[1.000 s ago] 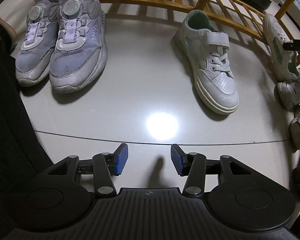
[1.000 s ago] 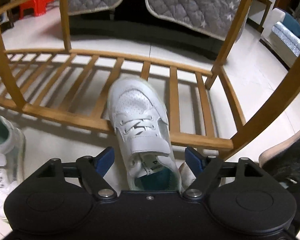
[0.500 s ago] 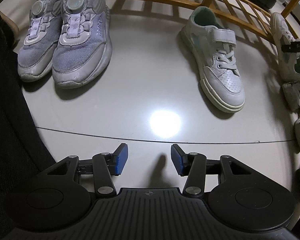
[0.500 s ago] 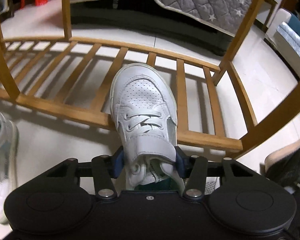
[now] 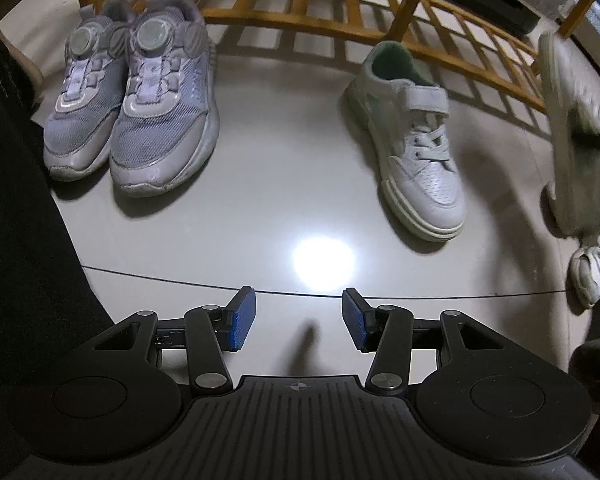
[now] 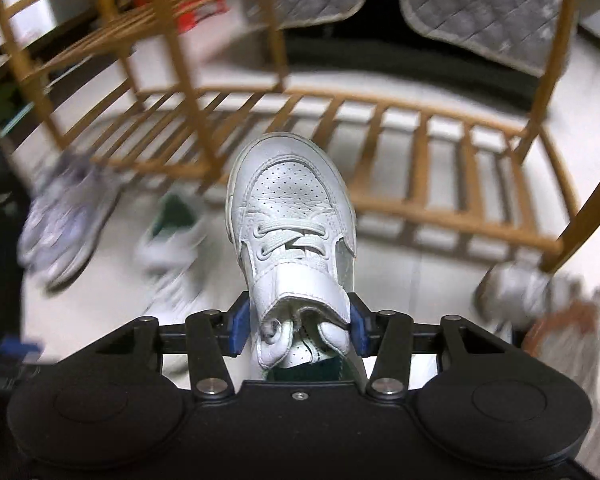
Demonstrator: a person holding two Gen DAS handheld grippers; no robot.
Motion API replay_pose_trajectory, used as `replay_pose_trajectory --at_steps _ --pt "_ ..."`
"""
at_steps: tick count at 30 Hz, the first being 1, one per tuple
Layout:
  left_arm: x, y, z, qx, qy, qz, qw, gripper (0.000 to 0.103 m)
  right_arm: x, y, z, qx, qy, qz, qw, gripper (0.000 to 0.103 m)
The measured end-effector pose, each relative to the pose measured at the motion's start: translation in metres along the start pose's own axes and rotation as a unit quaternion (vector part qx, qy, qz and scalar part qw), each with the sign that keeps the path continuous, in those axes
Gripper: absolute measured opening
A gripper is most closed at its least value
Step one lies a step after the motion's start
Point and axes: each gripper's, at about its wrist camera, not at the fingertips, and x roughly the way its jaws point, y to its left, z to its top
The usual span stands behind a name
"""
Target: Organize scattered shoes
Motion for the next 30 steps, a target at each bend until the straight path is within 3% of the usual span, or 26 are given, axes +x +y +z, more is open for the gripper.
replay_pose_trajectory --at_steps 8,14,23,30 --pt "-0.01 -0.008 -0.002 0.008 -0.009 -0.007 0.9999 0.05 -0.006 0.063 -0.058 -0.083 0.074 0.048 0.993 0.051" --pt "-0.013 -0.014 -0.004 0.015 -0.011 -0.014 0.9997 0.051 0.0 0.1 -0.083 -0.154 0.114 0.07 0.979 0.051" --pt "-0.004 -0.024 -0.009 0.035 0.007 -0.02 0.9992 0.053 0.01 0.143 -0.107 -0.311 0.138 0.087 0.936 0.052" --pt "0.006 -0.034 -0.011 0.053 0.023 -0.023 0.9981 0.053 0.006 0.162 -0.123 -0.367 0.141 0.085 0.915 0.055"
